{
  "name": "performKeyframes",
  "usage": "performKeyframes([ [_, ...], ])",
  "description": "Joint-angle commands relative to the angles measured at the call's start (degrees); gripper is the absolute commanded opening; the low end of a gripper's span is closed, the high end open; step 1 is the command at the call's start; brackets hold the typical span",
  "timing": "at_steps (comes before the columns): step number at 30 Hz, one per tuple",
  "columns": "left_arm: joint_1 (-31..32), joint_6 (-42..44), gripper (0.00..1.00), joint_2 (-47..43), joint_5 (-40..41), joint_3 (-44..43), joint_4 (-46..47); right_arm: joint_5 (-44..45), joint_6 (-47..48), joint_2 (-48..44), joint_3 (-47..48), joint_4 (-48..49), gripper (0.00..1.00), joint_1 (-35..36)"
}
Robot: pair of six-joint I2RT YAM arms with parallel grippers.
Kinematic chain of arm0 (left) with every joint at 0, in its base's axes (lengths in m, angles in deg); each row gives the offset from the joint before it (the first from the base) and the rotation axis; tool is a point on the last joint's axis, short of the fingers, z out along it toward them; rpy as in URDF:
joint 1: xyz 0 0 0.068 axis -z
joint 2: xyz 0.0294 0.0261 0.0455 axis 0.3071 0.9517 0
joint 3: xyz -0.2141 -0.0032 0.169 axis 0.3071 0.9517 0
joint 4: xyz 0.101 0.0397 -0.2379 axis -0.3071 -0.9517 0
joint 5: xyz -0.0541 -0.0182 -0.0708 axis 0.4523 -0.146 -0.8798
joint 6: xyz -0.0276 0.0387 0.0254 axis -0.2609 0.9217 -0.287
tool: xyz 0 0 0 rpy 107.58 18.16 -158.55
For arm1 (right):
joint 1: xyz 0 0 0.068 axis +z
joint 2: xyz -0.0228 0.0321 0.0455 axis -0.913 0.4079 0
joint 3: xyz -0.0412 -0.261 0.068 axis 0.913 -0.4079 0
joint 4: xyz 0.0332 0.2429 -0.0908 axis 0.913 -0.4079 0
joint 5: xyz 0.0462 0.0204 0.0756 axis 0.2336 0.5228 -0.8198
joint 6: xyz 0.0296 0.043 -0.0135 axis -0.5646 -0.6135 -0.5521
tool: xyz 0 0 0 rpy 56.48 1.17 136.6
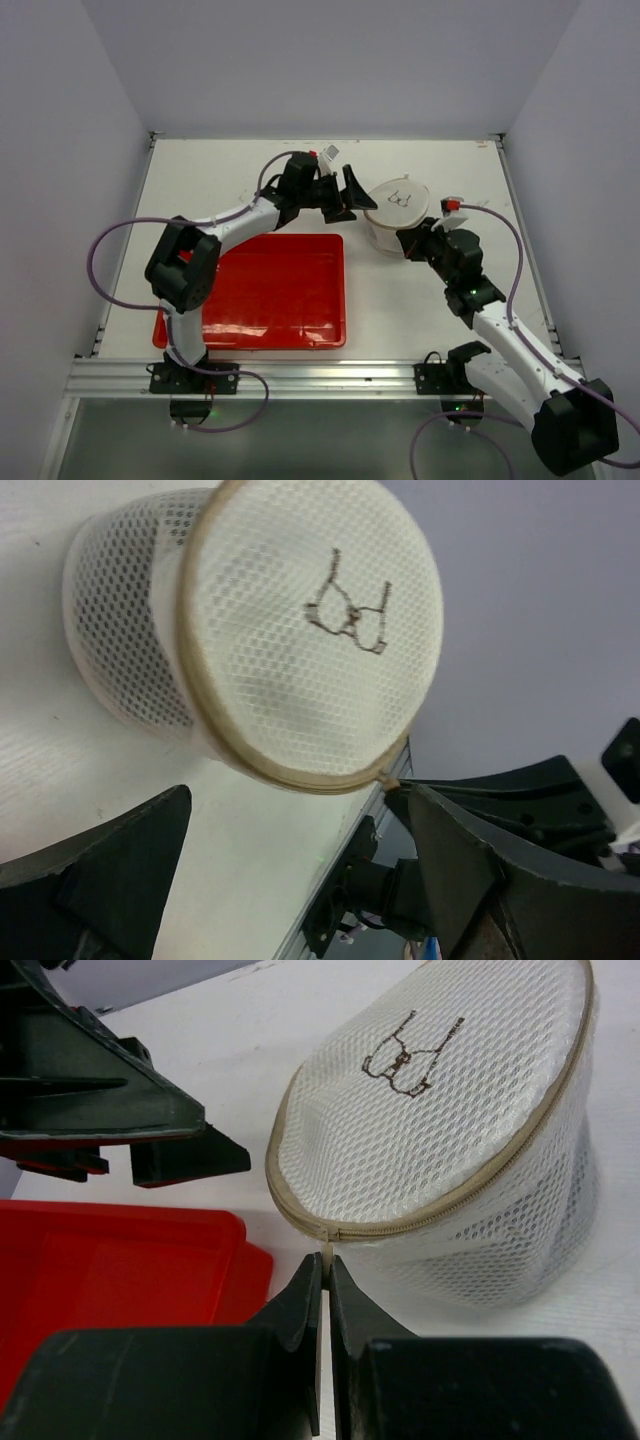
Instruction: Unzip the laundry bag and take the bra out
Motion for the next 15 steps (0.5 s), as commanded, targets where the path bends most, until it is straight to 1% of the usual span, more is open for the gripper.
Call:
performKeyframes([
  [1, 1.3, -1.5, 0.93, -7.3, 1.9, 2.8, 3.1, -0.1, -1.8, 2.3, 0.6, 7.0, 0.0, 2.9],
  [3, 2.8, -2.8, 0.92, -7.9, 1.7, 4.3, 4.9, 1.7, -2.1, 3.2, 0.7, 8.9, 0.0, 5.1],
  [6, 4.7, -3.8, 0.9, -6.7, 2.2, 3.5, 5.7, 2.5, -2.5, 4.8, 0.7, 10.3, 0.0, 6.2],
  [9, 5.2, -5.2, 0.88, -5.3, 0.9, 3.1, 6.5, 3.6, -2.5, 4.6, 0.7, 10.8, 0.0, 6.5],
  [15, 5.4, -5.3, 0.86, -5.4, 1.4, 4.2, 7.5, 5.3, -1.5, 3.2, 1.1, 9.8, 0.0, 6.6],
])
